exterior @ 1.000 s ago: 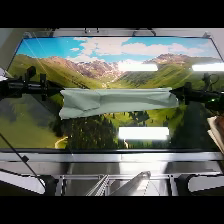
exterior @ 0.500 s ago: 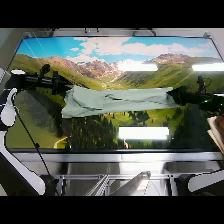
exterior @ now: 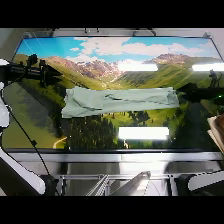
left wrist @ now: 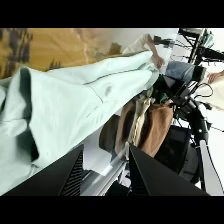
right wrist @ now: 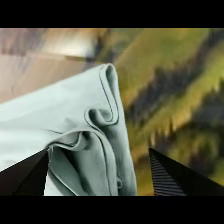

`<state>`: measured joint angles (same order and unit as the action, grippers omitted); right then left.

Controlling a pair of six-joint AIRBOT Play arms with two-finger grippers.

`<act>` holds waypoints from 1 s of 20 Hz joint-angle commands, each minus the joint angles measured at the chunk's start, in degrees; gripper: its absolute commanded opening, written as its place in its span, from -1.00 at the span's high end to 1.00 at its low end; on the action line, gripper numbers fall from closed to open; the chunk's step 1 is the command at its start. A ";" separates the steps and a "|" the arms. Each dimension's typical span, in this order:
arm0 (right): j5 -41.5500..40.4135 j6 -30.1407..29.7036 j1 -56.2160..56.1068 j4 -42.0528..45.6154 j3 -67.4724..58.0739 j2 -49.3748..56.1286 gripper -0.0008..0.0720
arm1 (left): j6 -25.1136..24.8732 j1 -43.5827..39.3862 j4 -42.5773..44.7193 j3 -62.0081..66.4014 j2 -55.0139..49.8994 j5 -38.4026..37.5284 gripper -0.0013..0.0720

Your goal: Fold the shirts.

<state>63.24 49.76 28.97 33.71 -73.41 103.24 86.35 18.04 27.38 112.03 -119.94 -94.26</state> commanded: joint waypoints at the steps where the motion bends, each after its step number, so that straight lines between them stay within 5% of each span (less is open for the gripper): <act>1: 2.12 2.84 -2.97 3.19 -0.72 2.47 -0.91 | -1.77 -3.23 -0.07 -2.93 1.44 0.50 0.15; 5: 2.95 3.65 -7.34 3.15 -0.94 3.85 -0.71 | -4.94 -11.61 -0.04 -3.78 1.42 0.37 0.15; 6: 3.02 4.15 -7.98 3.13 -1.11 3.85 -0.37 | -5.49 -14.19 0.02 -3.78 1.42 0.87 0.15; 7: 3.43 5.42 -8.13 3.15 -1.36 3.85 0.66 | -5.99 -16.83 0.11 -3.80 1.36 1.99 0.16; 8: 3.67 7.06 -7.93 3.02 -1.49 3.82 0.91 | -6.71 -19.54 0.20 -3.80 1.29 3.72 0.19; 10: 7.82 7.50 -6.91 1.55 -2.54 3.76 0.92 | -7.08 -25.22 3.08 -3.78 0.68 8.96 0.93; 14: 18.58 8.17 -4.24 -0.96 -6.29 0.42 0.92 | -3.17 -35.91 12.22 -3.65 -3.37 21.79 0.95; 20: 32.11 9.14 -1.70 -13.66 -10.97 -9.09 0.92 | 5.95 -45.20 16.87 6.51 -13.14 21.18 0.96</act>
<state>87.64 58.26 26.46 27.42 -82.46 98.26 88.27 -22.98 41.63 114.10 -129.16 -74.19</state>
